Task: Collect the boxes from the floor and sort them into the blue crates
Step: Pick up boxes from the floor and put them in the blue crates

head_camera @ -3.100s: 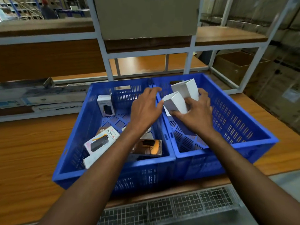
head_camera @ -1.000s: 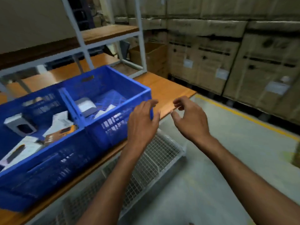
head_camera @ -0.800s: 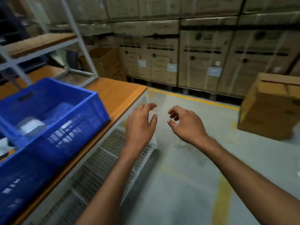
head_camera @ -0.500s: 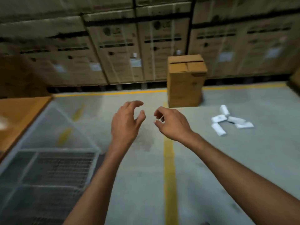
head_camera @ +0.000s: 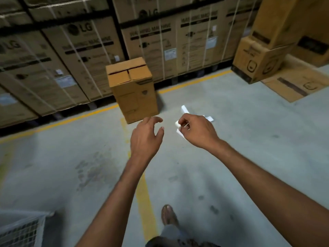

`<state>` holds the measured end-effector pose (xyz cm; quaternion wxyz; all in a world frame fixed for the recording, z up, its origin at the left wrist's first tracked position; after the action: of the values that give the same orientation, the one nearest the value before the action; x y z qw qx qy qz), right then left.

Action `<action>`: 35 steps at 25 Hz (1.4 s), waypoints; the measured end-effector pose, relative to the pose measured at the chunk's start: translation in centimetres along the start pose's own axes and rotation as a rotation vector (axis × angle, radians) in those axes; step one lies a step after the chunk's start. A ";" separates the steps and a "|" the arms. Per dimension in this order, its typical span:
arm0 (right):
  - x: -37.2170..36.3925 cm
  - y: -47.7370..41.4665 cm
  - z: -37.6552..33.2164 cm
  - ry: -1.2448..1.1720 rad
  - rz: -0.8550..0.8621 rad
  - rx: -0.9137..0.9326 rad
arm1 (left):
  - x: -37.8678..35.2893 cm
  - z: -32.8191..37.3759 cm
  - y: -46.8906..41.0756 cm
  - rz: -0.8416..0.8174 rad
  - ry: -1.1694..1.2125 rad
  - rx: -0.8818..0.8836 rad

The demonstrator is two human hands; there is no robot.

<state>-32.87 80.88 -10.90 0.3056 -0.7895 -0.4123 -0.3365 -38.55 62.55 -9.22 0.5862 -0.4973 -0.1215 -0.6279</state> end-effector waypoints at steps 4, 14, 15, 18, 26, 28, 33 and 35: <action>-0.3 -7.5 5.5 0.029 0.008 -0.042 | -7.4 0.8 -6.3 -0.062 0.017 -0.030; -2.7 -27.1 13.7 0.106 -0.041 -0.023 | -23.4 2.1 -24.0 -0.139 0.068 -0.005; -3.0 -29.1 14.9 0.110 -0.049 -0.016 | -25.1 2.2 -25.2 -0.150 0.065 0.018; -4.9 -34.6 18.8 0.113 -0.084 0.037 | -30.8 2.5 -28.1 -0.178 0.043 0.101; -14.7 -50.1 33.1 0.130 -0.311 0.202 | -51.4 2.1 -32.7 -0.214 0.000 0.508; -18.5 -52.8 37.2 0.153 -0.372 0.231 | -57.3 1.0 -32.7 -0.241 0.019 0.652; -31.4 -55.4 49.4 0.203 -0.462 0.232 | -72.9 -5.8 -30.0 -0.280 0.064 0.823; -37.7 -55.1 54.7 0.237 -0.498 0.243 | -79.5 -9.9 -27.7 -0.273 0.075 0.881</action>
<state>-81.20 131.69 -61.22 0.3519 -0.5771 -0.5920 -0.4389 -81.53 112.04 -63.03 0.6575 -0.1572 -0.4199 -0.6055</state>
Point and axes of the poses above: each hand's wrist, its own y-axis away from the middle knuckle, its own x-axis out of the back of the hand, z = x × y, the point moved 5 cm from there along -y, towards the middle knuckle, and after that the axes turned 13 degrees about z, right-handed, at the moved point
